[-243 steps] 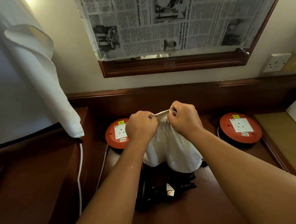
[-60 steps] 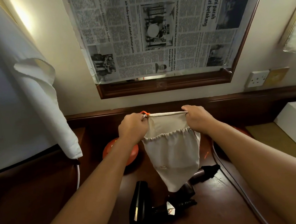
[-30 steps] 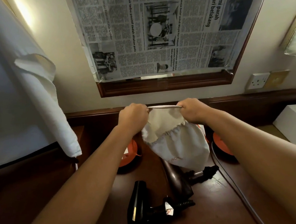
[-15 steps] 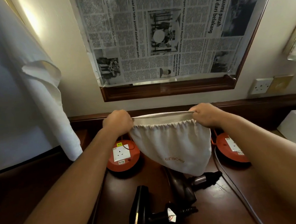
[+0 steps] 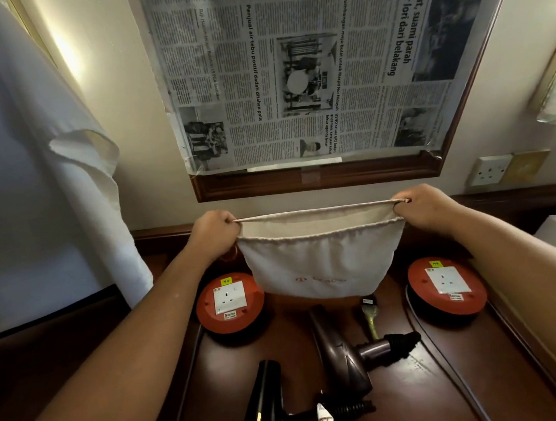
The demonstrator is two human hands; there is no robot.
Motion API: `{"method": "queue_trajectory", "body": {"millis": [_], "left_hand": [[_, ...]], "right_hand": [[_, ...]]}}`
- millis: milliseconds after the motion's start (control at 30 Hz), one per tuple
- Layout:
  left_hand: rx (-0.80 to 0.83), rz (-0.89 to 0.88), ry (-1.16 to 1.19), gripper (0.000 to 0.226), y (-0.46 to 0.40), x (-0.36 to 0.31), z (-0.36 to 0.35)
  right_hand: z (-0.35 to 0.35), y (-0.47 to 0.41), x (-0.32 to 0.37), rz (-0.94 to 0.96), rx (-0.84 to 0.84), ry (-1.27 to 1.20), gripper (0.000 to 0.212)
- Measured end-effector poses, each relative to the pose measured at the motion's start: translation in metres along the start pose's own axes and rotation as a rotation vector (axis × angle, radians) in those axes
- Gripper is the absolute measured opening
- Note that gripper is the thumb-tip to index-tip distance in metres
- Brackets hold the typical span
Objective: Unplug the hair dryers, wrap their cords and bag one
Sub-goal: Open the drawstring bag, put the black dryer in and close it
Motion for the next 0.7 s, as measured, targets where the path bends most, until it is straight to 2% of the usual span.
{"method": "queue_trajectory", "body": {"millis": [100,167,267,367,500,567,633,700], "left_hand": [[-0.003,0.062,0.088,0.027,-0.004,0.004,0.0],[-0.016,0.085,0.061,0.029,-0.007,0.009,0.002],[-0.054,0.085,-0.155,0.027,-0.004,0.01,0.005],[-0.156,-0.001,-0.376,0.014,0.004,0.009,0.005],[-0.284,-0.134,-0.46,0.013,0.012,0.013,-0.003],[-0.228,-0.126,-0.451,0.018,0.013,0.011,-0.005],[-0.101,-0.067,-0.411,0.019,0.011,0.007,-0.007],[0.056,-0.044,-0.362,0.016,0.008,0.001,-0.012]], "right_hand": [[0.006,0.005,-0.002,0.005,-0.058,-0.006,0.019],[0.009,0.005,-0.004,0.032,-0.044,0.06,0.015],[0.011,0.006,-0.007,0.105,0.076,0.234,0.012],[0.012,0.006,-0.011,0.125,0.132,0.29,0.014],[0.007,0.005,-0.009,0.111,0.0,0.214,0.015],[0.003,0.003,-0.005,0.069,-0.125,0.036,0.016],[0.001,-0.002,0.0,0.034,-0.264,-0.152,0.018],[-0.002,-0.009,0.01,0.004,-0.334,-0.308,0.014]]}}
Point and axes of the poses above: each hand's wrist, its own y-axis away from the middle knuckle, its own z-axis out of the back of the hand, x = y × z, the point moved 1 cm from there along -y, towards the middle knuckle, and after that the axes turned 15 degrees about z, right-handed, at the moved point
